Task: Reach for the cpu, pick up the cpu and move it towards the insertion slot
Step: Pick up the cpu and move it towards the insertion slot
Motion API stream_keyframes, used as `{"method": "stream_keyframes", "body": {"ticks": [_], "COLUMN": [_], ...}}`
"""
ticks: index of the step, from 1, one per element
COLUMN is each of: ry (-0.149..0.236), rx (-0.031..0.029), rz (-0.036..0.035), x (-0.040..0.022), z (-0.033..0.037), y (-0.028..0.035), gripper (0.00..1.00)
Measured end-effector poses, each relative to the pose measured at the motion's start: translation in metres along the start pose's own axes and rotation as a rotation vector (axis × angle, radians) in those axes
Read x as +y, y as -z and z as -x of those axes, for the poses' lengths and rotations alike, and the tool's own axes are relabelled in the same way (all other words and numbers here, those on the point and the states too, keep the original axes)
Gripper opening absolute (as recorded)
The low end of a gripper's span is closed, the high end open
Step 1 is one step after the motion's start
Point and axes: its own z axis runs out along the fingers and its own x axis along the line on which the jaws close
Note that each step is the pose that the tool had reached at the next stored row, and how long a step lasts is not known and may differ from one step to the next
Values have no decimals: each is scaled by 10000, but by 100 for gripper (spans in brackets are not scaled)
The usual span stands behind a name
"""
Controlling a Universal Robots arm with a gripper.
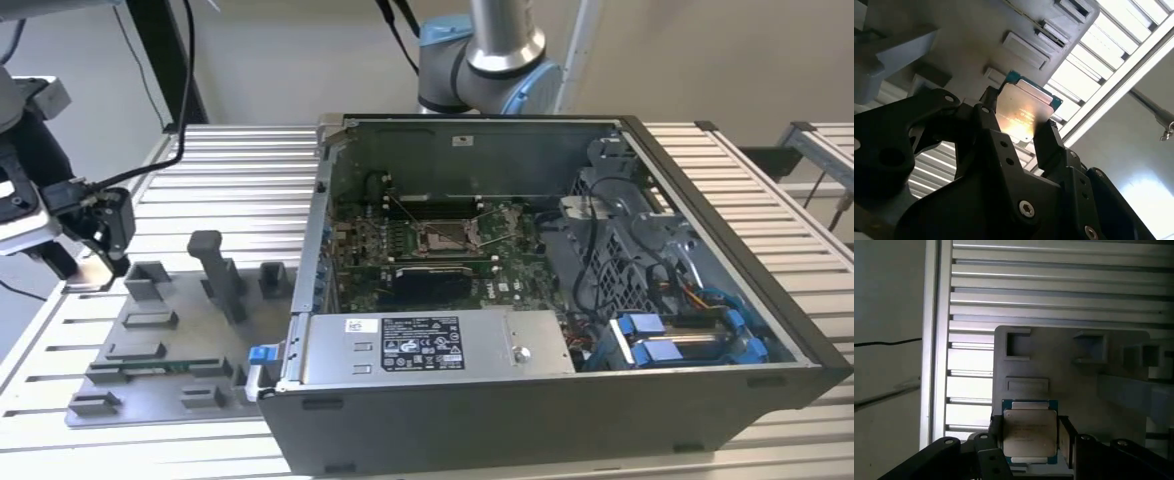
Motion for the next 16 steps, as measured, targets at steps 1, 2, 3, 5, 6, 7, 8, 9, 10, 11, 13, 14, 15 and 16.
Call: {"method": "stream_keyframes", "body": {"ticks": [1,2,3,5,6,7,8,9,10,11,13,14,15,16], "ry": [-2,-4,-5,-8,-8,-9,-9,-9,-9,-9,-10,-10,-10,-11], "rx": [1,1,0,0,-1,0,-1,-1,0,0,-1,-1,0,0], "rz": [0,-1,0,-1,0,0,0,0,-1,0,0,0,0,-1], "x": [1,3,4,6,7,8,9,10,12,13,17,18,19,20], "z": [0,0,0,1,1,1,2,2,2,2,2,2,3,3], "y": [24,48,68,110,127,144,155,162,177,198,250,273,294,314], "gripper": [0,0,0,0,0,0,0,0,0,0,0,0,0,0]}}
